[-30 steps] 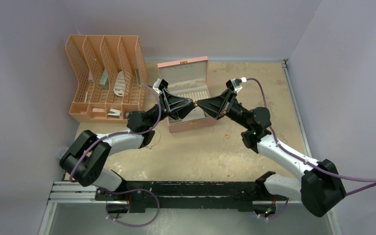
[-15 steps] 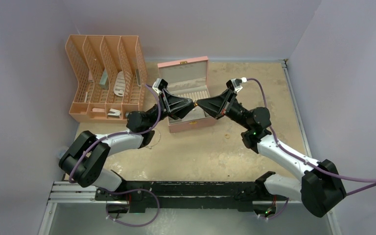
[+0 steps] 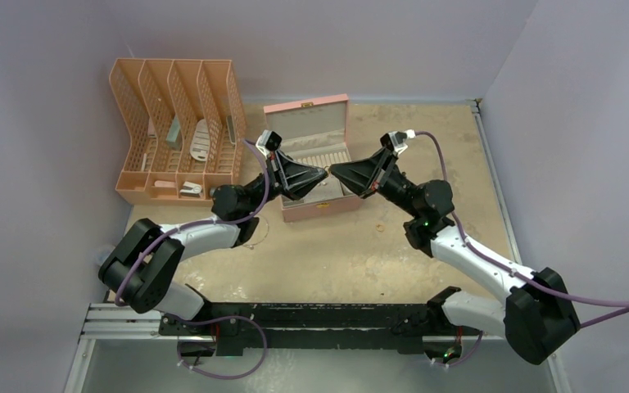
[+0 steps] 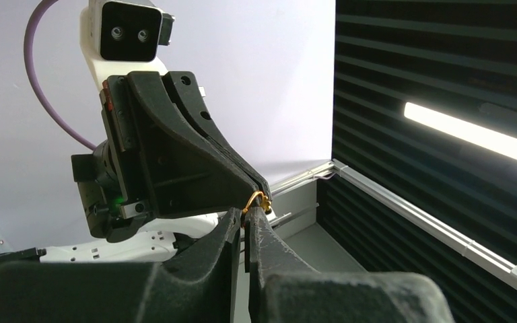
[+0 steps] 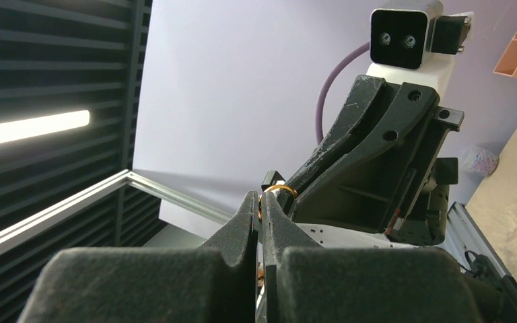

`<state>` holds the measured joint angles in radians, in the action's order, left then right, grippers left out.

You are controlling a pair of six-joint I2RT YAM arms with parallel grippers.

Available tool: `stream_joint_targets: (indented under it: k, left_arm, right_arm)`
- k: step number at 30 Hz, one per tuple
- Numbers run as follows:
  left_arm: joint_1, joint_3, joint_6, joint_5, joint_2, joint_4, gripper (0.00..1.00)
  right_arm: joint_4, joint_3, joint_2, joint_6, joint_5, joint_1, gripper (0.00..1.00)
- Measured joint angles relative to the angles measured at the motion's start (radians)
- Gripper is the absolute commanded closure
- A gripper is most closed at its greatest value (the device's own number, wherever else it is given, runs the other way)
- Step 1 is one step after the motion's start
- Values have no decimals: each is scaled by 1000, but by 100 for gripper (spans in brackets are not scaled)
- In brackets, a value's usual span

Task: Organize the mixed jewelry

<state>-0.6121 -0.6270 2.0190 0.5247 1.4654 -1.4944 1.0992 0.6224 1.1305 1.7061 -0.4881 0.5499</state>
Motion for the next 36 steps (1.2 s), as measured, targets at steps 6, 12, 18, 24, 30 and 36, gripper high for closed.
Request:
stream_joint_targets:
  k: [6, 12, 18, 24, 30, 36]
  left_arm:
    - [0, 0, -16, 3, 0, 0, 100]
    - [0, 2, -45, 0, -14, -1, 100]
    - [0, 90, -117, -1, -84, 1, 100]
    - [0, 201, -286, -1, -179, 126, 100]
    - [0, 210, -494, -36, -354, 420, 100]
    - [0, 210, -566, -74, -377, 586, 100]
  right_arm:
    - [0, -19, -18, 3, 18, 0, 90]
    - [-47, -54, -63, -16, 32, -1, 50]
    - [-241, -58, -191, -152, 92, -1, 38]
    - [-507, 37, -238, -438, 183, -1, 33]
    - [-658, 79, -196, -666, 206, -1, 33]
    - [-570, 14, -145, -698, 119, -1, 33]
